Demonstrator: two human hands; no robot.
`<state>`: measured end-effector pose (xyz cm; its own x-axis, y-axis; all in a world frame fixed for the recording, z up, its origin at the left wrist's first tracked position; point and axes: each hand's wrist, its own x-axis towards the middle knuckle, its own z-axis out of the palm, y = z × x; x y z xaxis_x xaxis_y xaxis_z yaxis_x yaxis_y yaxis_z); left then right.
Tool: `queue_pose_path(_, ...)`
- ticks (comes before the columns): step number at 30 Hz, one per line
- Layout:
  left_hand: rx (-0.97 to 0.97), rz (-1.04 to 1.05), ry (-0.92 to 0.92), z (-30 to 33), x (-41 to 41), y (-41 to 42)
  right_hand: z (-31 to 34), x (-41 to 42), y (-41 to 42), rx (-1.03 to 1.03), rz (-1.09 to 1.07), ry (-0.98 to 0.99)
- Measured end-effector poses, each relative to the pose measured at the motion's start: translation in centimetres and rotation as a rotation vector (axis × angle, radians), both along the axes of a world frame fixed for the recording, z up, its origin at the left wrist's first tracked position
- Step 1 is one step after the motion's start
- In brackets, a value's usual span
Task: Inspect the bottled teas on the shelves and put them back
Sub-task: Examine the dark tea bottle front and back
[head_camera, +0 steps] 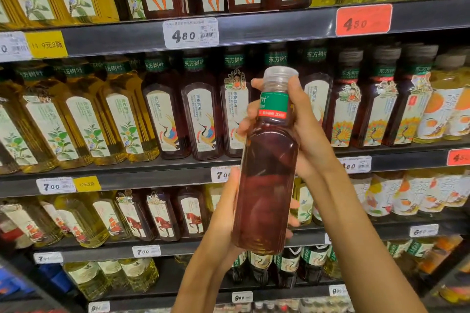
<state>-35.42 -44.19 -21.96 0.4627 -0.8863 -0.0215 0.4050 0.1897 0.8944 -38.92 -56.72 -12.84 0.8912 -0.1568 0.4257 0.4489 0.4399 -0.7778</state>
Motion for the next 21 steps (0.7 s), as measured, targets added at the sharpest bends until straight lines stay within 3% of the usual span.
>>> queue_pose_path(2, 0.095, 0.137, -0.139, -0.7, 0.6, 0.2, -0.2, 0.0, 0.0, -0.019, -0.107, 0.032)
queue_pose_path(5, 0.084, 0.195, -0.445, -1.1, 0.8, 1.1, -0.4, 0.0, 0.1, -0.059, -0.297, 0.055)
queue_pose_path(9, 0.028, 0.207, -0.378, -1.5, 0.7, 0.7, 0.1, -0.1, 0.1, -0.126, -0.310, 0.086)
queue_pose_path(13, -0.108, -0.059, -0.055, -1.0, 0.1, 0.9, 0.4, -0.1, -0.1, -0.115, -0.120, 0.049)
queue_pose_path(15, -0.143, -0.168, 0.014, -0.9, -0.1, 1.1, 0.2, 0.1, 0.2, -0.029, -0.045, 0.028)
queue_pose_path(18, -0.099, -0.056, -0.060, -1.3, 0.2, 1.2, 0.3, 0.1, 0.5, 0.006, -0.097, -0.009)
queue_pose_path(21, -0.023, 0.160, -0.285, -1.4, 1.1, 1.6, 0.6, -0.2, 0.5, -0.077, -0.362, -0.037)
